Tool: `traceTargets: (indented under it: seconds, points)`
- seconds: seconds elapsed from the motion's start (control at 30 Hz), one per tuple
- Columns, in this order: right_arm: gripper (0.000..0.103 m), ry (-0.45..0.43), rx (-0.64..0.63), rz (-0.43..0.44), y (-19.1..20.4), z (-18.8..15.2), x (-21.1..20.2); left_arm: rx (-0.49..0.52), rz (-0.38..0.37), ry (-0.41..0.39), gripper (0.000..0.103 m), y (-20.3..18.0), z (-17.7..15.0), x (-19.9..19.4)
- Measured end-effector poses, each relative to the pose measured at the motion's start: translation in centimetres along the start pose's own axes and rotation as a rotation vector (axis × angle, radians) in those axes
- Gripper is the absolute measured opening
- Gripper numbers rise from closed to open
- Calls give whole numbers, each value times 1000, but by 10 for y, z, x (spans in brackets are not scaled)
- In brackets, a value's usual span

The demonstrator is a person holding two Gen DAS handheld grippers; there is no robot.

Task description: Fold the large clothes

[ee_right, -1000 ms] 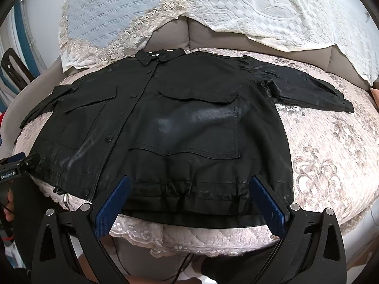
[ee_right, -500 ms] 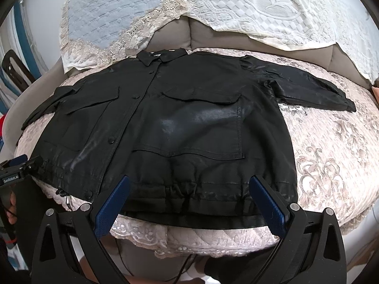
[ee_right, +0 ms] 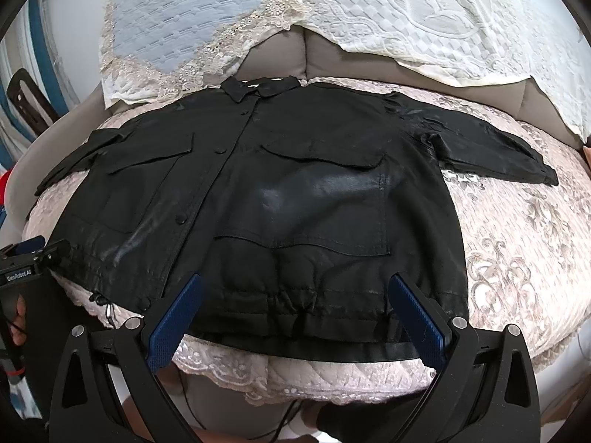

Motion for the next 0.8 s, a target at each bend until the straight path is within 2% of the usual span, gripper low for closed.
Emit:
traceTargets:
  seconds: [0.4,0.63,0.8]
  points:
    - [100,-2,-19,14,8,6,3,3,-12,4,101,2,2,2]
    - [100,-33,-26,69,18,14,6,-18,-45,2,102,6,7,4]
    - [100,-25,-25,95,24,21,15,-61,-58,9,101,14,12,8]
Point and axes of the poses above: each gripper's, at about its wrist camera, not at the fingertips, and x roughly the way its jaws point, y to its left, z to its top, the point moved 1 cm from there along x, roughly the way its jaws point, and after that the axes turned 12 degrees about -x, right-handed, at the moved point
